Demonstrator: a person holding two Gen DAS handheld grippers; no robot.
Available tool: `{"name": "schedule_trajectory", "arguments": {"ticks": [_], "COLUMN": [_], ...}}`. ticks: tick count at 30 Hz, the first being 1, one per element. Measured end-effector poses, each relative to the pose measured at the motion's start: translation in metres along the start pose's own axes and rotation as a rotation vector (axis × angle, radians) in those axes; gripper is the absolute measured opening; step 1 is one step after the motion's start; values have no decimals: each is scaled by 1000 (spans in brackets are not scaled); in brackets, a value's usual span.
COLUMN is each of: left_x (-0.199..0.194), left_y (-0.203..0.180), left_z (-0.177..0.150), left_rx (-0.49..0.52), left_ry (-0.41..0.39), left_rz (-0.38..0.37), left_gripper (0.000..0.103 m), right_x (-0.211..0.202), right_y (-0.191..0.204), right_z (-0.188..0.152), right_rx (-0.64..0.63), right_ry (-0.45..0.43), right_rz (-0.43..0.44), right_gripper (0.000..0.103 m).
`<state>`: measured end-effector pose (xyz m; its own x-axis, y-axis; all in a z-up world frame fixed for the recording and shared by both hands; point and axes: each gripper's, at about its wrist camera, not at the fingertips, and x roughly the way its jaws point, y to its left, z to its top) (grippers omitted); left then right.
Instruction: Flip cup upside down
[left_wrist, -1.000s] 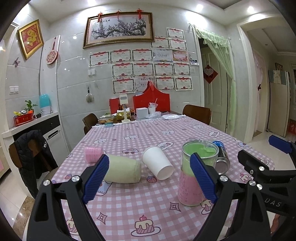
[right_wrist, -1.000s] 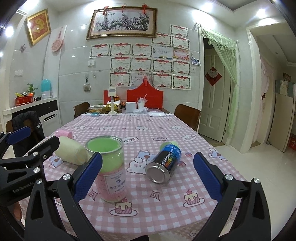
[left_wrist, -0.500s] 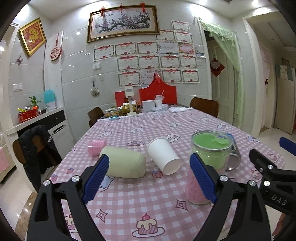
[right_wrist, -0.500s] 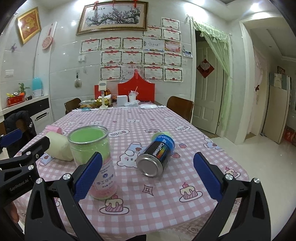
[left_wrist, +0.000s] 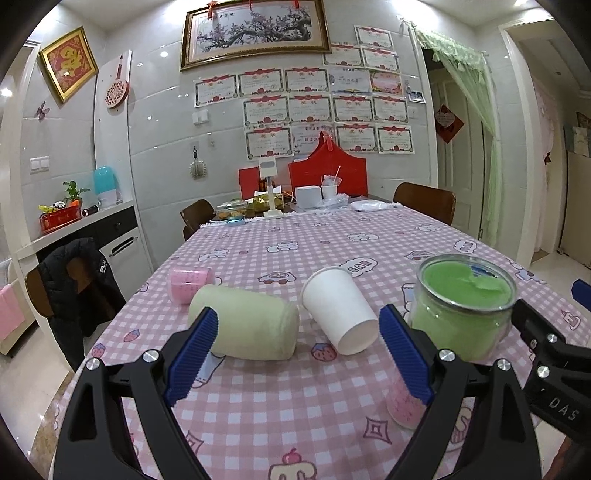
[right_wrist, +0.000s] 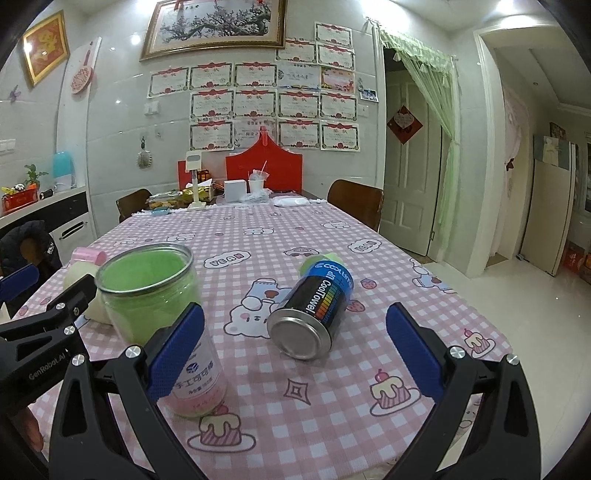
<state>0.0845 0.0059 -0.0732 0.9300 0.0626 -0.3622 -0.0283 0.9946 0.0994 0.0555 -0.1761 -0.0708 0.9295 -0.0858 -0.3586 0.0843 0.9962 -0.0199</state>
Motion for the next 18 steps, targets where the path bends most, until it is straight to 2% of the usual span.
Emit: {"name": "schedule_trajectory", "arguments": {"ticks": [18], "left_x": [50], "left_y": [-9], "left_z": [24], "left_rx": [-1], "left_ry": [28], "left_rz": [-12], "left_gripper": [88], "right_x": [50], "right_y": [5], "right_z": [20], "right_rx": [9], "right_ry": [15], "right_rz": [-16], "right_gripper": [95]}}
